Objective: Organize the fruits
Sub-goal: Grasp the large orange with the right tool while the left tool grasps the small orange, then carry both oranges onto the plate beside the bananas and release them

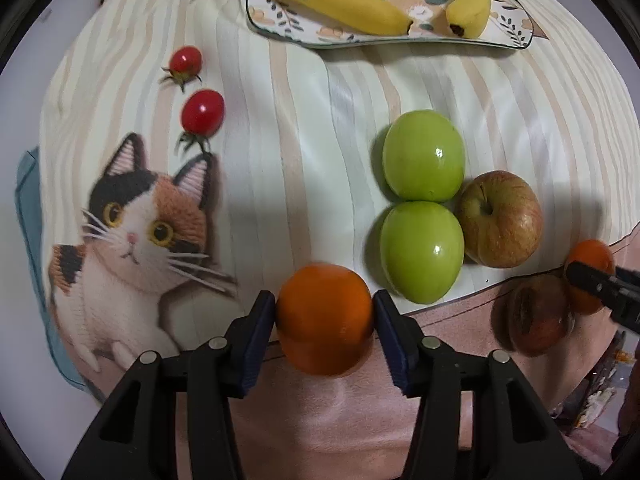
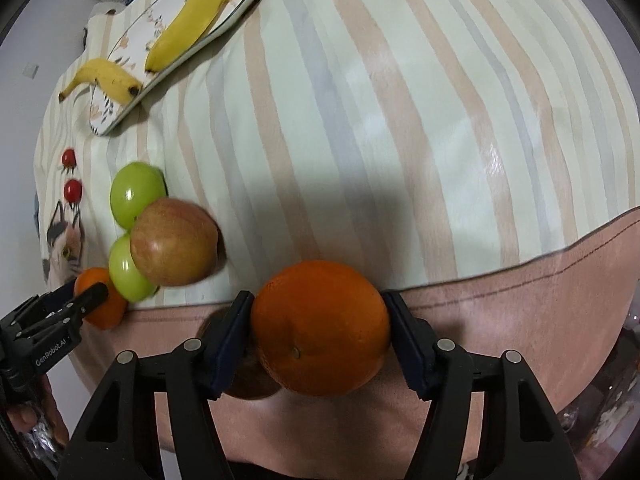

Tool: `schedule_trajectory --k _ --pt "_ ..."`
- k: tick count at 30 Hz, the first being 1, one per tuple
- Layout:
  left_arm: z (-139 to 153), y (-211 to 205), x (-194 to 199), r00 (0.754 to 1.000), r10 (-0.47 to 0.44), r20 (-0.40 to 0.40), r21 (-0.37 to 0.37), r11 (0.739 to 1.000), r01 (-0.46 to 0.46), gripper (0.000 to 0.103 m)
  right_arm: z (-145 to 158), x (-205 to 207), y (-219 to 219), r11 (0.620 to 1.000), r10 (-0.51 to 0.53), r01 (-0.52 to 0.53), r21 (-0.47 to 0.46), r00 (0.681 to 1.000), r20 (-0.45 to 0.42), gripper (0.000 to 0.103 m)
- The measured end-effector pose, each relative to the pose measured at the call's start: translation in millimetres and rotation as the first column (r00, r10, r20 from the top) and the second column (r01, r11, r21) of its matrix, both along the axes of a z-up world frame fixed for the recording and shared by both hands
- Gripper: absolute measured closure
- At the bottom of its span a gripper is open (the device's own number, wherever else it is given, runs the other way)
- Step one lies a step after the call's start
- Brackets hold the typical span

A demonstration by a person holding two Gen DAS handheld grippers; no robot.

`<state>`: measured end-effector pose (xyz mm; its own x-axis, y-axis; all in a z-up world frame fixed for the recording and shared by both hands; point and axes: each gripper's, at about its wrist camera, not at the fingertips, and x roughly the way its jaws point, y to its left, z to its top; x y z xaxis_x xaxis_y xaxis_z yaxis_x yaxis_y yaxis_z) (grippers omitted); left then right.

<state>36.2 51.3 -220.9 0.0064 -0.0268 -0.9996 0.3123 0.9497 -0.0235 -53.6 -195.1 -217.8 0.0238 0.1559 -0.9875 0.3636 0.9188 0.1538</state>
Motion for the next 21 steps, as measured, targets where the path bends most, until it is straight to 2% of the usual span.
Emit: schedule_trajectory --k 2,5,8,10,15,21 --pt "-10 0 4 0.999 0.016 -0.038 -0.015 1.0 -0.017 0.047 -4 -1 2 1.0 0.009 -0.01 -0.009 1.0 -0.013 0.035" --pt "-22 -1 10 0.999 0.009 -0.048 0.006 1.0 -0.009 0.046 -8 1 4 1.0 0.016 -0.017 -0.025 0.999 -0.028 0.034" --pt "-31 4 9 0.999 0.004 -0.046 0.026 1.0 -0.003 0.054 -12 4 7 0.999 0.029 -0.03 -0.034 0.999 -0.044 0.033" --pt "-33 -4 6 0.999 -0.008 -0.031 0.045 0.999 0.009 0.055 -13 4 9 0.998 0.044 -0.047 -0.049 0.998 -0.049 0.033" --pt "-28 -18 8 1.0 0.006 0.001 0.056 0.998 -0.006 0.055 -12 3 19 0.994 0.067 -0.07 -0.082 0.997 -0.036 0.035" --pt "4 -14 5 0.998 0.048 0.05 0.02 0.999 -0.049 0.055 0 -10 31 0.997 0.043 -0.043 -0.059 0.999 0.008 0.036"
